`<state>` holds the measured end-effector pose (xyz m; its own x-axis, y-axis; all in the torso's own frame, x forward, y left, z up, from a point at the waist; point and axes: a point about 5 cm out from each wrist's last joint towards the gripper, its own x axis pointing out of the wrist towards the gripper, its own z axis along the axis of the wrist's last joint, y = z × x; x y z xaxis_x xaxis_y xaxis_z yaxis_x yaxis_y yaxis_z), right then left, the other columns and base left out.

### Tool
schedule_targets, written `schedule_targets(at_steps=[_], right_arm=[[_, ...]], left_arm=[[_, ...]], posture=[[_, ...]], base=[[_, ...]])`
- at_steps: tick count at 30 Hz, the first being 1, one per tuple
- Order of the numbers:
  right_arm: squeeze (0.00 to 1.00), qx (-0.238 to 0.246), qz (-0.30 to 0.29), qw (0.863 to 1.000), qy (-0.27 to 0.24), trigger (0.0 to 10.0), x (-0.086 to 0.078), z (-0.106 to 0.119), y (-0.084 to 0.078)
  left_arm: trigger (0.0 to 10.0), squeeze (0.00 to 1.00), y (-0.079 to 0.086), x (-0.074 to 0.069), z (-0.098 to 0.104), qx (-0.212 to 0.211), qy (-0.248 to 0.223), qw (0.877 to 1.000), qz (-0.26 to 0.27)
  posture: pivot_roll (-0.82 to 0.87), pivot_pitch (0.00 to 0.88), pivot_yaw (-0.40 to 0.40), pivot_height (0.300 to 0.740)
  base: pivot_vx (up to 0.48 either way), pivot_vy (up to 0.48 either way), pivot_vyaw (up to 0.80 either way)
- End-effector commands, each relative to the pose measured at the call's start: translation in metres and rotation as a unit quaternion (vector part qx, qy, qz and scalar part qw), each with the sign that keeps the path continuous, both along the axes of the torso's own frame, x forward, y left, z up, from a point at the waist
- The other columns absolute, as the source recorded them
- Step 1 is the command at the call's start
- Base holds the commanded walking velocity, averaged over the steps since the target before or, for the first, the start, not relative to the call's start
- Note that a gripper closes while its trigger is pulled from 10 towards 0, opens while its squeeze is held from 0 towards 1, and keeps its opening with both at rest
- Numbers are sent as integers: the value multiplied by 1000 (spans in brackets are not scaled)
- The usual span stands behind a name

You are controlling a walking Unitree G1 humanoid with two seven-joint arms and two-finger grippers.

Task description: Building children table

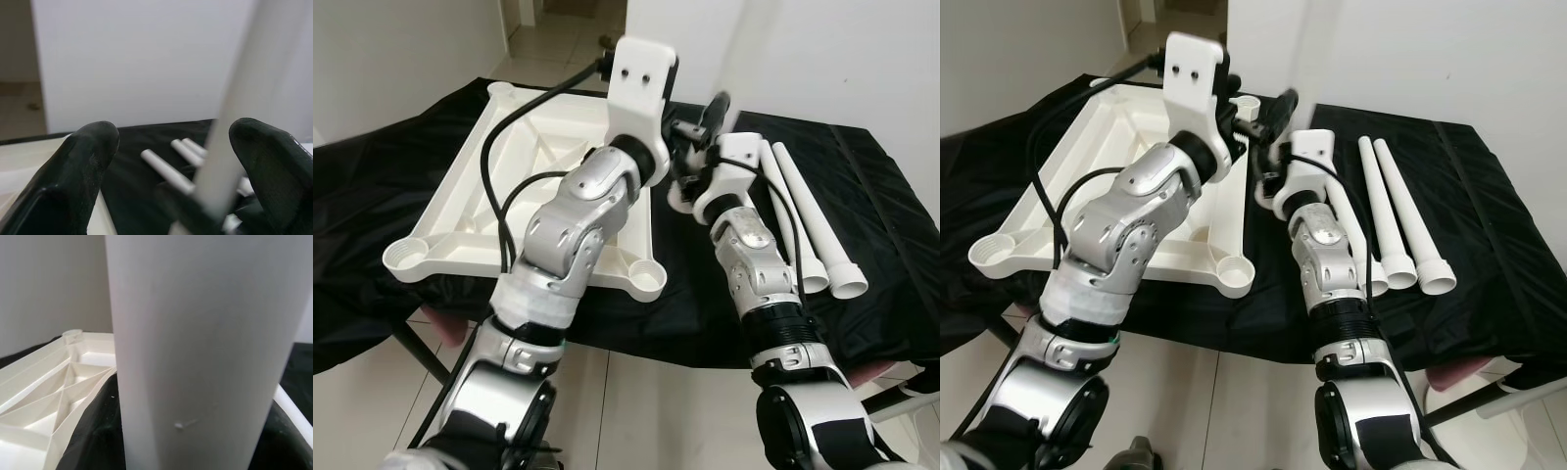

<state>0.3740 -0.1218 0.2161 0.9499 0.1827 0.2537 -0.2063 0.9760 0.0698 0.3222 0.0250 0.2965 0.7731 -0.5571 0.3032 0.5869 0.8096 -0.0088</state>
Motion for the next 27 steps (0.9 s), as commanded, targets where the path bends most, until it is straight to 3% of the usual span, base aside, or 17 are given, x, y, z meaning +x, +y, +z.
schedule_targets(at_steps=[1,3,5,6,8,12,16,19,21,23,24,27], right_arm=[[0,12,-6,1000,-2,10000,-1,-1,-2],[0,20,-18,1000,-3,10000,-1,-1,-5],[0,32,-41,999,6,10000,-4,-8,-14],[0,32,-41,999,6,10000,-4,-8,-14],[0,32,-50,998,11,10000,-6,-11,-20],[0,28,-55,998,9,10000,-8,-12,-24],[0,20,-66,998,2,10000,-10,-10,-34],[0,18,-70,997,0,10000,-11,-8,-37],[0,11,-81,997,-5,10000,-12,-6,-45],[0,9,-84,996,-6,10000,-12,-5,-47],[0,2,-92,996,-11,10000,-13,-2,-52],[0,0,-94,995,-12,10000,-13,-2,-54]], left_arm=[[10000,0,-6,-6,4,9,-16,998,-55],[10000,0,-1,-6,-3,16,-8,999,-45],[10000,0,14,1,-30,49,30,998,-4],[10000,0,14,1,-30,49,30,998,-4],[10000,0,26,6,-54,91,59,994,31],[10000,0,33,6,-70,128,66,989,39],[10000,0,44,0,-102,208,77,975,18],[10000,0,47,-2,-110,226,79,971,6],[10000,0,51,-10,-130,272,87,958,-37],[10000,0,53,-13,-135,283,87,954,-52],[10000,0,56,-19,-150,320,95,939,-82],[10000,0,57,-20,-154,332,97,934,-89]], posture=[[184,0,-55,740],[182,0,-54,740],[180,0,-54,740],[180,0,-54,740],[179,4,-54,740],[172,9,-49,740],[155,16,-42,740],[155,16,-42,740],[145,15,-38,740],[145,15,-38,740],[133,18,-35,740],[133,18,-35,740]], base=[[0,0,0],[0,0,0],[0,0,0],[0,0,0],[0,0,0],[0,0,0],[0,0,0],[0,0,0],[0,0,0],[0,0,0],[0,0,0],[0,0,0]])
